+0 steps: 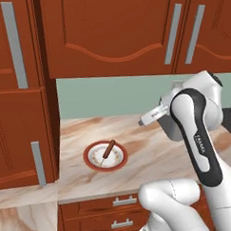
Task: Place the cold items (peach and lime) from the fridge in one tupperware on the dining counter. Place the warm items (kebab skewer and hot dog) in the stove area in another tupperware.
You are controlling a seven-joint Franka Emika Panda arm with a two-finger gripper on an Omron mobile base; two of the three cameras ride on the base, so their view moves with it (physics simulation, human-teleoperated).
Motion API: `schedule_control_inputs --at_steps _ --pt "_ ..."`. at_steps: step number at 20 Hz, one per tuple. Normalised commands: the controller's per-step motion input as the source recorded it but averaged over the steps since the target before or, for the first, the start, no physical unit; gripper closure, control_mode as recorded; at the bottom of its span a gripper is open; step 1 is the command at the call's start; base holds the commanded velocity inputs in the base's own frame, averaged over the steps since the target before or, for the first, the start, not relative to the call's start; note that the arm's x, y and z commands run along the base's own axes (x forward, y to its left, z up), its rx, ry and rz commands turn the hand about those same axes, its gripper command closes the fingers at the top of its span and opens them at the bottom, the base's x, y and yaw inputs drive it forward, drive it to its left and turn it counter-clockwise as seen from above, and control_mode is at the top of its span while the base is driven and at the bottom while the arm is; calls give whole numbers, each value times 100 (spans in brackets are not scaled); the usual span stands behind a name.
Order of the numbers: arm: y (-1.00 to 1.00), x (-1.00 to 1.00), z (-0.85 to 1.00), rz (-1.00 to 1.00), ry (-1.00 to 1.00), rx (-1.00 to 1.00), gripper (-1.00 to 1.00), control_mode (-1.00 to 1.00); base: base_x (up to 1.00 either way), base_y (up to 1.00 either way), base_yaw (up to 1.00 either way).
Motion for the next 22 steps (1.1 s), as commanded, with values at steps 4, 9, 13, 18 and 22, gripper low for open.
schedule_control_inputs --at_steps 4,9,13,18,22 --pt "37 -29 -47 -8 2 -5 -100 -100 0 0 0" --pt "65 -25 -61 -43 12 -12 -100 -100 0 0 0" --pt "26 0 -60 -44 24 -3 -100 -100 0 0 0" --pt "1 8 -35 -32 14 0 -100 -100 0 0 0" --pt "0 31 -28 -29 15 0 -100 -100 0 0 0"
